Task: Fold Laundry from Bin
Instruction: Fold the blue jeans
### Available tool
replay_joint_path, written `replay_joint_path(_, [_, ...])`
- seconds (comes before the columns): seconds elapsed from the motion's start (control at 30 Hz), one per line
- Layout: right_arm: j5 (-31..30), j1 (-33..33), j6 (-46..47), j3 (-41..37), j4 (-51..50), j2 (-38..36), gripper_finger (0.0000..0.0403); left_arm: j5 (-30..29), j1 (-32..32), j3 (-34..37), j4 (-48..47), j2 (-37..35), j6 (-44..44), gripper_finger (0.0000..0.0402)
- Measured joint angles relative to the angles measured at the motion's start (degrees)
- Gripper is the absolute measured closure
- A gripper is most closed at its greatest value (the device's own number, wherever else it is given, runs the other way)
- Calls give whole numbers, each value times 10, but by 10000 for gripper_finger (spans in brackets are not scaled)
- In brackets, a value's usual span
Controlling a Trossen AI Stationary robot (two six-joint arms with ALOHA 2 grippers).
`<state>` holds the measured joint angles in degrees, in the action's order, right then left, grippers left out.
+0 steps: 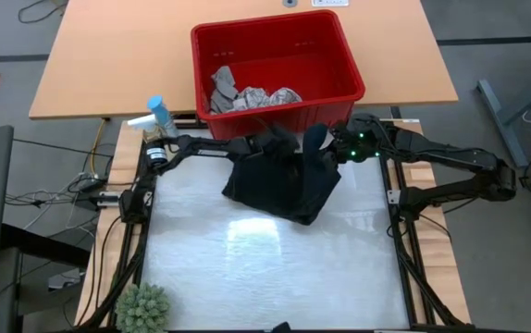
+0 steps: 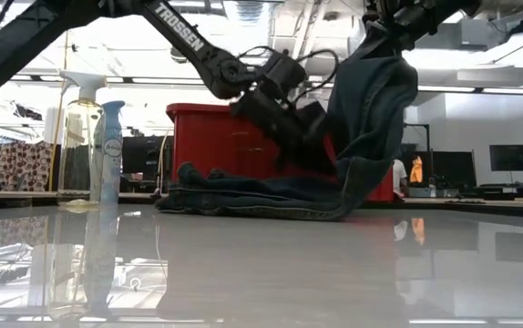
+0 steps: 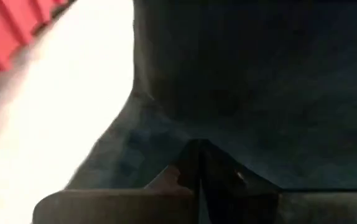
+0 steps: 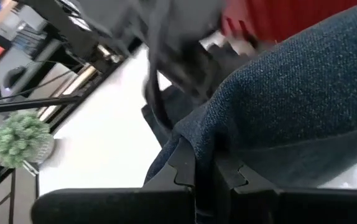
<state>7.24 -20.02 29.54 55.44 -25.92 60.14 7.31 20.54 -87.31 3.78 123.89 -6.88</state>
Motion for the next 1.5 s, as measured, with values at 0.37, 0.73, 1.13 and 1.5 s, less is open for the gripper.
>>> replay_joint_path(0.37, [-2, -28, 0, 0, -6, 0, 366, 51, 39, 25, -59, -26, 88, 402])
replay_joint_path(0.73, [3, -41, -1, 0, -6, 1, 366, 22, 36, 57, 4, -2, 109, 401])
replay_joint_path(1.13, [73, -15, 20, 0, 82, 2, 366, -5, 30, 55, 6, -5, 97, 401])
replay_joint_path(1.5, [83, -2, 17, -1, 99, 54, 366, -19, 28, 42, 4, -7, 28, 401])
